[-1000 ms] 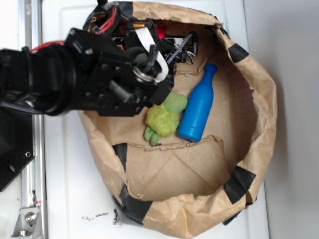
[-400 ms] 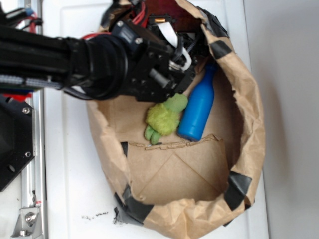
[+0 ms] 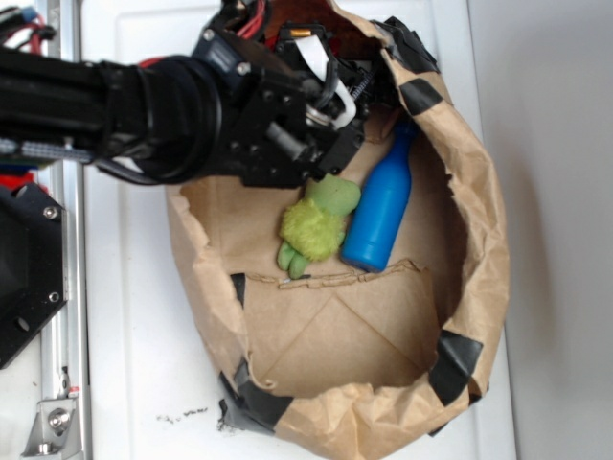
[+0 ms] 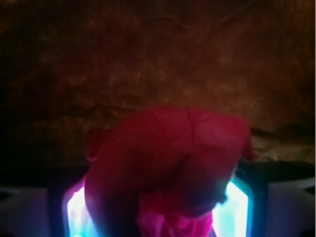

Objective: Grab the red paper.

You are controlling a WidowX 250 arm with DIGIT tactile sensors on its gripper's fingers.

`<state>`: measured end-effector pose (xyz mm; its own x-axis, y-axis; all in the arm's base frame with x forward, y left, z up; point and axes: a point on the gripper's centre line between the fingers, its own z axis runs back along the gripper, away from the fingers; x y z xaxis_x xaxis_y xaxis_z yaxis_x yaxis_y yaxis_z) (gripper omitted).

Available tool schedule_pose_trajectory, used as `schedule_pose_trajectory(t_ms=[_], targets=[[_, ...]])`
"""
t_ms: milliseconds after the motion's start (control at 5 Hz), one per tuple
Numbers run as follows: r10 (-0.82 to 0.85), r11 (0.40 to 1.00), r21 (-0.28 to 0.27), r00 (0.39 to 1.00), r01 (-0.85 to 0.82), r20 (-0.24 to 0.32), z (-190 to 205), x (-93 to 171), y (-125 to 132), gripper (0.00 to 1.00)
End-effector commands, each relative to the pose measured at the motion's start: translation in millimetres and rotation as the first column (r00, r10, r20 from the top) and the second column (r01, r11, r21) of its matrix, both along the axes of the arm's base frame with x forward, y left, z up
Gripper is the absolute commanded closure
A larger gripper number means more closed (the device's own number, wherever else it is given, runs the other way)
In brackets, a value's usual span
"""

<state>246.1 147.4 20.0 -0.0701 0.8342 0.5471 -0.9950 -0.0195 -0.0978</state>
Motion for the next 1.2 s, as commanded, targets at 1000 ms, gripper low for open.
schedule_pose_trajectory(t_ms=[1000], targets=[[-0.594,0.495,-0.697,0.787,0.519,0.164,131.9,-5.2,-119.0,1.00]])
